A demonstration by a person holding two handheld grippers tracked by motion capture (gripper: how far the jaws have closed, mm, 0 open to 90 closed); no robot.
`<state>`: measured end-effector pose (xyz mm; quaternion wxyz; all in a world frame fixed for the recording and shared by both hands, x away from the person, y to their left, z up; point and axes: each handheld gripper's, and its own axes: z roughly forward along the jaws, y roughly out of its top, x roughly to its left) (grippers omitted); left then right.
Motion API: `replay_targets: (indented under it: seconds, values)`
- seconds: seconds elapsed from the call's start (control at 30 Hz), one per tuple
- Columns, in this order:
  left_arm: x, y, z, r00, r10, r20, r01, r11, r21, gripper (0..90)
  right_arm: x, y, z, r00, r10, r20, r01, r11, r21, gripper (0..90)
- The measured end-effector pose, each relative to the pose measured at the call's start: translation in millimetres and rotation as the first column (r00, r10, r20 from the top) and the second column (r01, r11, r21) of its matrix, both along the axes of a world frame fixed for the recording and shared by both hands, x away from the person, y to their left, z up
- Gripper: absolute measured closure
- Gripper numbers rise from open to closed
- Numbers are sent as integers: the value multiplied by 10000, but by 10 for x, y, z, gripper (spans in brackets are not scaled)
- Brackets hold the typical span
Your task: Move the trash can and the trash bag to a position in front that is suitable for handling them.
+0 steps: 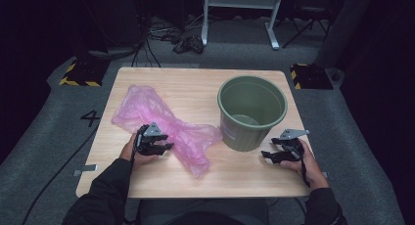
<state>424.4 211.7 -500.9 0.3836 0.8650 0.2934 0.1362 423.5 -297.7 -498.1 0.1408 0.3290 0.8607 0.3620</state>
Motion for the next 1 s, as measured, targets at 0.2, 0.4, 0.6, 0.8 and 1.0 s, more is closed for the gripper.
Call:
replay_targets:
  seconds: [0.2, 0.4, 0.6, 0.8, 1.0]
  values:
    - [-37, -81, 18, 9991, 76, 421, -99, 9984, 549, 840, -1, -21, -29, 9995, -289, 150, 284, 9991, 313, 240]
    - [-69, -108, 38, 9978, 259, 611, -310, 9959, 855, 890, -5, -24, -35, 9993, -315, 212, 307, 9989, 342, 240]
    - [-158, -5, 146, 9939, 415, 1017, -454, 9983, 361, 895, -8, -26, -39, 9992, -318, 256, 309, 9989, 346, 240]
    - [-267, 12, 252, 9908, 356, 1303, -349, 9994, -76, 896, -7, -28, -39, 9993, -301, 241, 292, 9989, 357, 240]
    - [-288, -50, 246, 9902, 260, 1371, -261, 9997, -10, 891, -3, -23, -40, 9991, -336, 263, 327, 9989, 339, 239]
